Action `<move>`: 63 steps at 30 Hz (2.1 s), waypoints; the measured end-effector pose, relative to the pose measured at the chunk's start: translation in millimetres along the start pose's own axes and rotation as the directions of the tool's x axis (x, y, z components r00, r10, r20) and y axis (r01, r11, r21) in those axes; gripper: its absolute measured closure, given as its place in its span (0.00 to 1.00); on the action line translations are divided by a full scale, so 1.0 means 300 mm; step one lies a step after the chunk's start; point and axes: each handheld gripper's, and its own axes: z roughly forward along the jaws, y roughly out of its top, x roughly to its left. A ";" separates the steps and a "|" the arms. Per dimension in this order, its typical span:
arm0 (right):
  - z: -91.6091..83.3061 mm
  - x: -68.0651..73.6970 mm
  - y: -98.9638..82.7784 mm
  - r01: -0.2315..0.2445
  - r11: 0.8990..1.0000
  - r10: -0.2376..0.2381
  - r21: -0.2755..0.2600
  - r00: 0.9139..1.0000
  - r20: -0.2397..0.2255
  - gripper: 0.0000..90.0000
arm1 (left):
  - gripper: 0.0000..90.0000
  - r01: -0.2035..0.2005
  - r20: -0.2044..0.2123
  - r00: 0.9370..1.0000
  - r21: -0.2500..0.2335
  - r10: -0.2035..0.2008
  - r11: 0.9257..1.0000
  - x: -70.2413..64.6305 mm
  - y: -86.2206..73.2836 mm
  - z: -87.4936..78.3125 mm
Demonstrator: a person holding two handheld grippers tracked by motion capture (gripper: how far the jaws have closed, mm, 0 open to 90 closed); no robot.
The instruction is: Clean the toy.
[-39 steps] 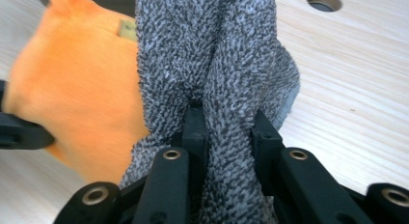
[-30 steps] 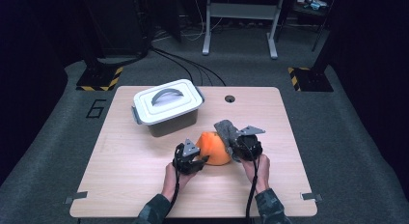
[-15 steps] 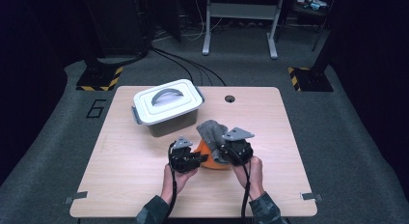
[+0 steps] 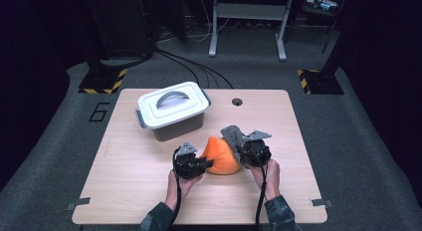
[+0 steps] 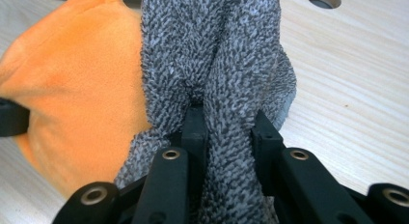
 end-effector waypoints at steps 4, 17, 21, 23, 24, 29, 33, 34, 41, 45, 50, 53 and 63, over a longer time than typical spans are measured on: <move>0.008 -0.008 0.002 -0.015 1.000 0.015 -0.002 1.000 -0.001 0.81 | 0.51 -0.075 0.002 0.997 -0.017 0.075 0.997 0.015 -0.002 -0.004; -0.012 0.003 0.018 0.002 0.999 -0.002 -0.048 1.000 0.002 0.81 | 0.82 -0.076 -0.052 0.996 0.038 0.078 0.996 0.004 -0.005 0.016; -0.080 0.040 0.056 0.031 0.995 -0.032 -0.098 0.999 -0.011 0.81 | 0.83 -0.018 -0.021 1.000 0.032 0.019 0.999 -0.002 0.007 -0.002; -0.104 0.078 0.075 0.057 0.991 -0.062 -0.119 0.997 -0.038 0.81 | 0.84 0.000 -0.002 1.000 0.034 0.000 0.999 -0.012 0.016 -0.013; -0.108 0.102 0.083 0.074 0.991 -0.080 -0.116 0.995 -0.051 0.81 | 0.84 -0.002 0.003 1.000 0.038 0.002 0.999 -0.015 0.019 -0.014; -0.043 0.148 0.071 0.121 0.991 -0.123 -0.061 0.992 -0.030 0.81 | 0.84 0.009 -0.013 1.000 0.051 -0.009 0.999 0.005 0.010 -0.005; -0.010 0.069 0.036 0.048 0.998 -0.048 -0.040 0.999 -0.006 0.82 | 0.85 0.029 -0.005 1.000 0.040 -0.029 0.999 0.024 0.007 0.002; -0.004 0.048 0.024 0.022 0.999 -0.022 -0.033 1.000 -0.012 0.81 | 0.85 0.029 -0.005 1.000 0.040 -0.029 0.999 0.024 0.007 0.003; 0.026 -0.015 -0.023 -0.040 0.999 0.040 -0.011 0.999 0.015 0.81 | 0.85 0.047 -0.002 0.999 0.029 -0.047 0.998 0.035 0.004 0.010; 0.038 -0.041 -0.046 -0.065 0.998 0.064 0.018 0.997 0.036 0.81 | 0.85 0.049 -0.003 0.999 0.024 -0.049 0.999 0.037 0.004 0.012; 0.002 -0.051 -0.046 -0.069 0.998 0.068 0.012 0.996 0.053 0.81 | 0.85 0.043 0.001 0.999 0.027 -0.043 0.999 0.043 0.008 0.016; -0.075 -0.001 0.002 -0.014 0.998 0.015 -0.061 1.000 0.019 0.81 | 0.85 0.053 0.003 0.999 0.026 -0.053 0.998 0.049 0.008 0.016; -0.013 0.072 0.005 0.044 0.998 -0.045 -0.038 0.999 -0.008 0.81 | 0.85 0.039 -0.012 0.999 0.036 -0.039 0.999 0.050 0.005 0.017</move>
